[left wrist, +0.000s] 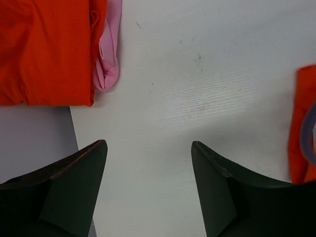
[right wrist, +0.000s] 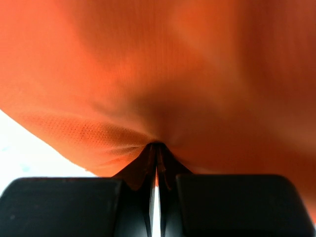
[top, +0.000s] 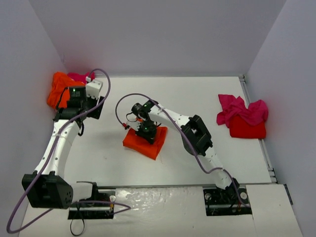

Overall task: Fold and stack the t-shirts
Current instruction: Fold the tshirt

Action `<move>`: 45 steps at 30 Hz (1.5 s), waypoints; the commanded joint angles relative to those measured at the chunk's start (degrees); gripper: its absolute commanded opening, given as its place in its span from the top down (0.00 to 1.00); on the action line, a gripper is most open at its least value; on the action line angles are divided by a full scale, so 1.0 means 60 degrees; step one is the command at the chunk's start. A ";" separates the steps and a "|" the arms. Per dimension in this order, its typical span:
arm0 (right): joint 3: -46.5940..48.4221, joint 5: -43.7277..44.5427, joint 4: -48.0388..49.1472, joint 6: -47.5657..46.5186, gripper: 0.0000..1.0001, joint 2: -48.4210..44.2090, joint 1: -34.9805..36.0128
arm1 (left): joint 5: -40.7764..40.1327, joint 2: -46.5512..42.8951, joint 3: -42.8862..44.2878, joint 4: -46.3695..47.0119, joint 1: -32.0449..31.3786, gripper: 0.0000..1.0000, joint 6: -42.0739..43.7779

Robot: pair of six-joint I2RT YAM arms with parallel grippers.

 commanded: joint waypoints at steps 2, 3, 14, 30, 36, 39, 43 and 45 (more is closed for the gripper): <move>0.0282 0.2208 0.1639 -0.0532 1.00 0.0640 -0.0396 | 0.0326 -0.0091 0.0296 0.0518 0.0069 0.35 -0.0199; 0.0254 0.2230 0.1648 -0.0547 1.00 0.0629 -0.0382 | 0.0405 -0.0082 0.0293 0.0507 0.0069 0.35 -0.0192; -0.0820 0.2228 0.1928 -0.0195 1.00 -0.0695 0.0153 | 0.3479 0.2314 0.2288 -0.0336 0.0112 0.30 -0.0674; -0.4511 0.2731 0.2372 -0.1046 1.00 -0.3259 0.0131 | 0.6031 0.6669 0.5793 -0.1676 0.0228 0.31 -0.0610; -0.3535 0.3417 0.2447 -0.0973 0.92 -0.3780 0.0117 | 0.6540 0.7265 0.6487 -0.2746 -0.0266 0.32 0.0056; -0.2923 0.3696 0.2458 -0.0826 0.82 -0.4341 0.0116 | 0.7218 0.7625 0.7102 -0.3653 -0.0561 0.32 0.0608; -0.2562 0.4108 0.2455 -0.0677 0.68 -0.5211 0.0050 | 0.8055 0.8065 0.7448 -0.4269 -0.0806 0.34 0.0639; -0.2651 0.4396 0.2450 -0.0691 0.60 -0.5658 -0.0127 | 0.8440 0.8277 0.7535 -0.4549 -0.0995 0.35 0.0635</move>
